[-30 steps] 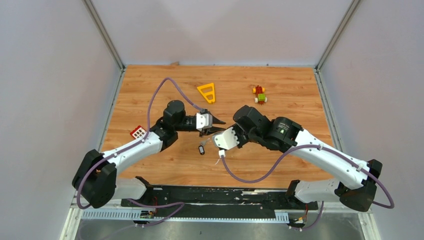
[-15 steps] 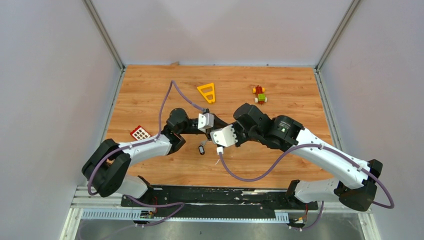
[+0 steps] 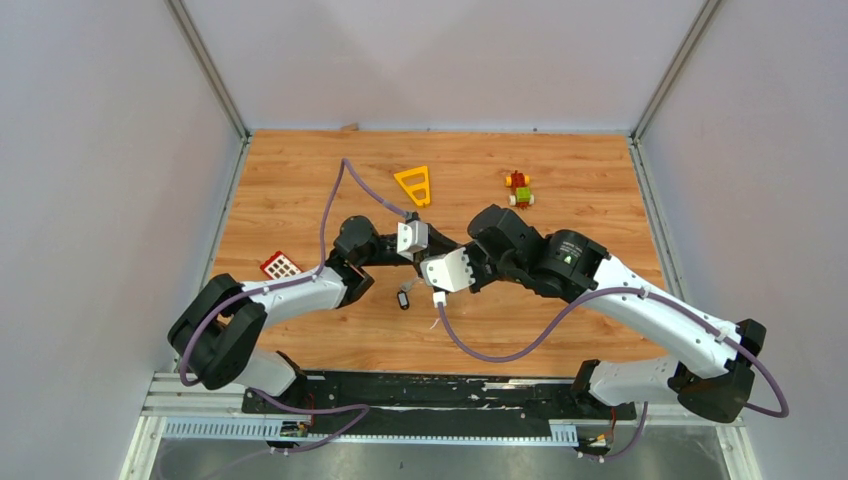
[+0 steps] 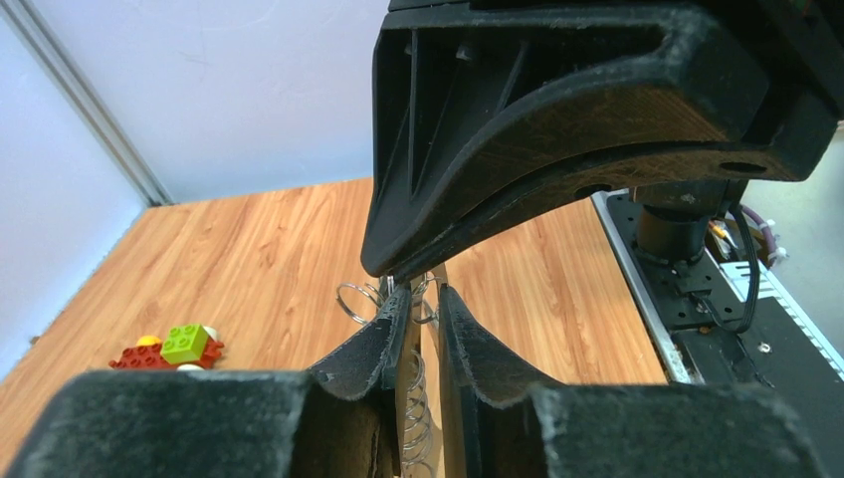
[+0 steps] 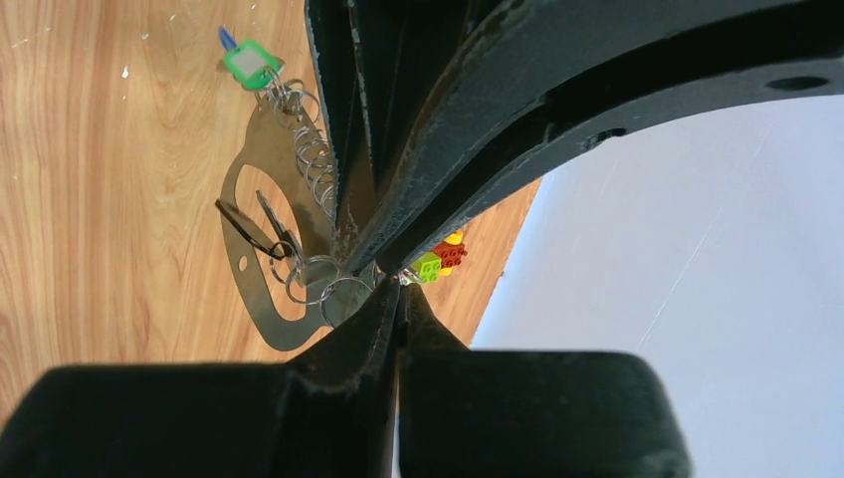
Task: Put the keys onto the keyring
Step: Adjust the keyring.
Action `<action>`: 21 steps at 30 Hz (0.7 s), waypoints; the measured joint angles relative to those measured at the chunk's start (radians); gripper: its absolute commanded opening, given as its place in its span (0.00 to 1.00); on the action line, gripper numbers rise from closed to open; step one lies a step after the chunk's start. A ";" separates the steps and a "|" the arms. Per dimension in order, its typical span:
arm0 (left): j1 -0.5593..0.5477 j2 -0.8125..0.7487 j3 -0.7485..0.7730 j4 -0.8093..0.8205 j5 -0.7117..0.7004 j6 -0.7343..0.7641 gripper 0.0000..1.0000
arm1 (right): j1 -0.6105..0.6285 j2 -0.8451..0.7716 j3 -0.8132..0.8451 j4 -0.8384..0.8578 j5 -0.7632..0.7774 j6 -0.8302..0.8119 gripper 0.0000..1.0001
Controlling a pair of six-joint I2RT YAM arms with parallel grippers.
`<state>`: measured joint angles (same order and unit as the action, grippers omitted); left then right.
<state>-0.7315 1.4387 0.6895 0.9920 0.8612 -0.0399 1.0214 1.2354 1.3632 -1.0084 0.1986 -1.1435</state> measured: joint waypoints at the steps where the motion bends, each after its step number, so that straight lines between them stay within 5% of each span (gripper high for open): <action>1: 0.000 0.000 0.000 0.000 -0.002 0.000 0.23 | 0.000 0.000 0.002 0.000 -0.001 0.002 0.00; 21: 0.034 -0.054 -0.030 0.032 0.037 0.051 0.27 | -0.003 -0.001 0.012 -0.001 -0.016 0.014 0.00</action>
<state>-0.6979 1.3849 0.6598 1.0237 0.8982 0.0113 1.0180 1.2343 1.3754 -1.0092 0.1829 -1.1294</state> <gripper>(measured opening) 0.260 0.009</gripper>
